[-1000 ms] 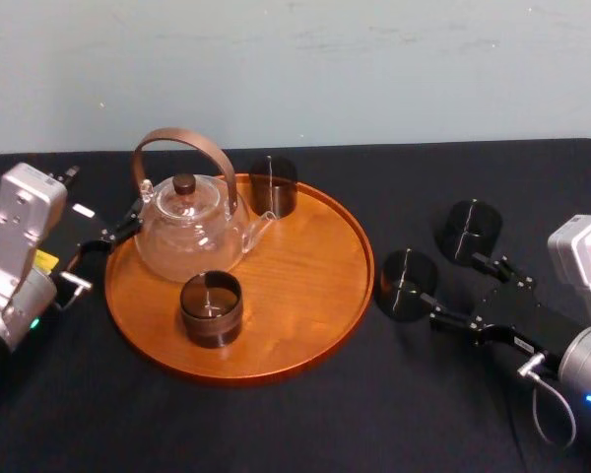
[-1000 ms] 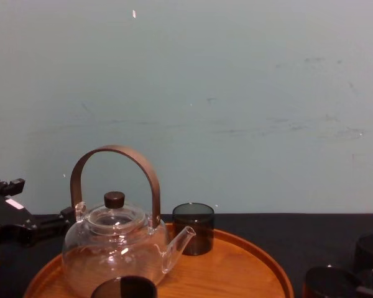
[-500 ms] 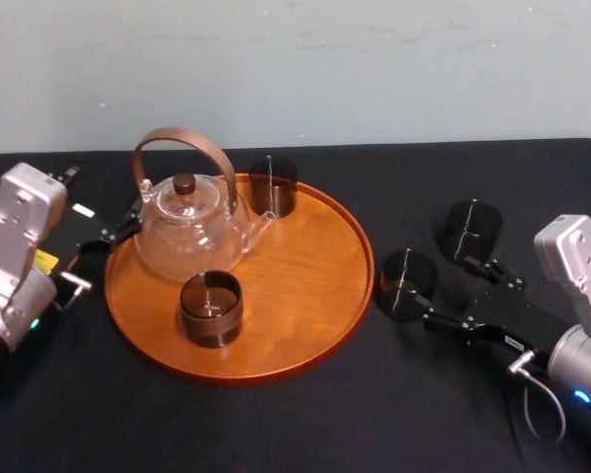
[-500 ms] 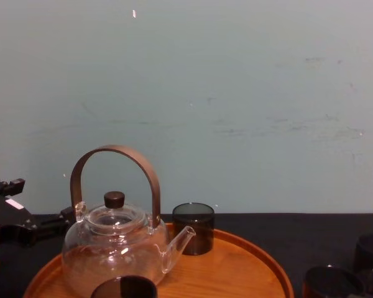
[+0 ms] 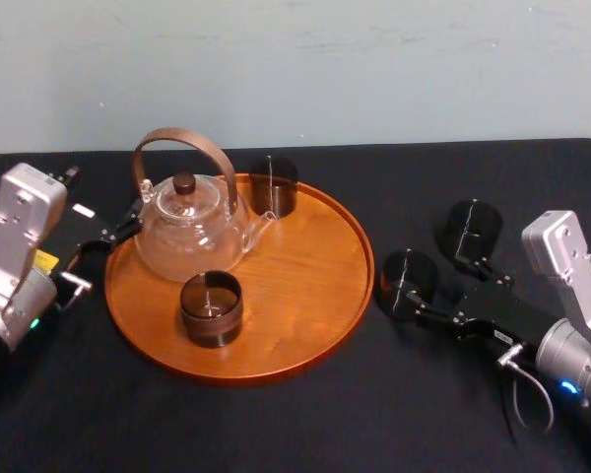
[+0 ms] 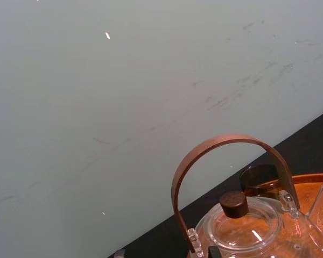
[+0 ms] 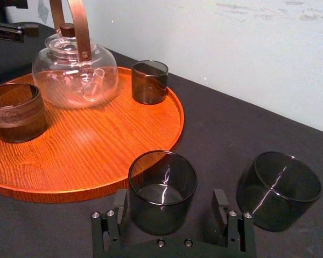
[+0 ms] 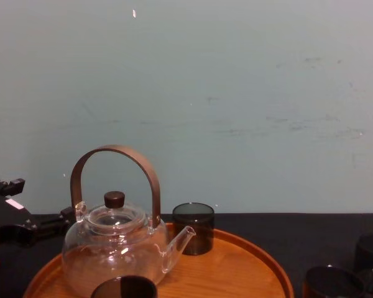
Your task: Pick up the glass from the table and place it on the tray.
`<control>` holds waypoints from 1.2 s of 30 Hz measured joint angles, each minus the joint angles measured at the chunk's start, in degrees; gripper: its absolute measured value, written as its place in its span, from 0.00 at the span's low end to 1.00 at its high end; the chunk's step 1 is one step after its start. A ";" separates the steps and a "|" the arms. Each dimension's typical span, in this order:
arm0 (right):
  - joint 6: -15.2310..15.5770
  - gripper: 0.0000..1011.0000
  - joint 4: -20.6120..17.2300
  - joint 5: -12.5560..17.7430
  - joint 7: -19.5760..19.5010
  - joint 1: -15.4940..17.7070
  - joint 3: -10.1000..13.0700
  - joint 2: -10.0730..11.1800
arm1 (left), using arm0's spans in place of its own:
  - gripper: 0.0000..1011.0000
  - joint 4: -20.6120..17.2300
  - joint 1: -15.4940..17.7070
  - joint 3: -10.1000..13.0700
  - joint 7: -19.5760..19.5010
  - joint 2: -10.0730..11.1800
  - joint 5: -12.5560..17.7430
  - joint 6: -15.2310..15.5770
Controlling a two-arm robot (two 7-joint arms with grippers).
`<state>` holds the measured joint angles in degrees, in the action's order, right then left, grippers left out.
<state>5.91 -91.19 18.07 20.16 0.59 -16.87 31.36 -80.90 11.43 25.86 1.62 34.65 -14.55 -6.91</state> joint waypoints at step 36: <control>-0.96 0.99 7.95 -1.26 4.67 -5.89 -2.10 -4.00 | 0.99 0.00 0.00 0.00 0.00 0.00 0.00 0.00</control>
<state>4.95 -83.24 16.81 24.83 -5.30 -18.97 27.35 -80.90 11.43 25.86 1.62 34.64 -14.55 -6.91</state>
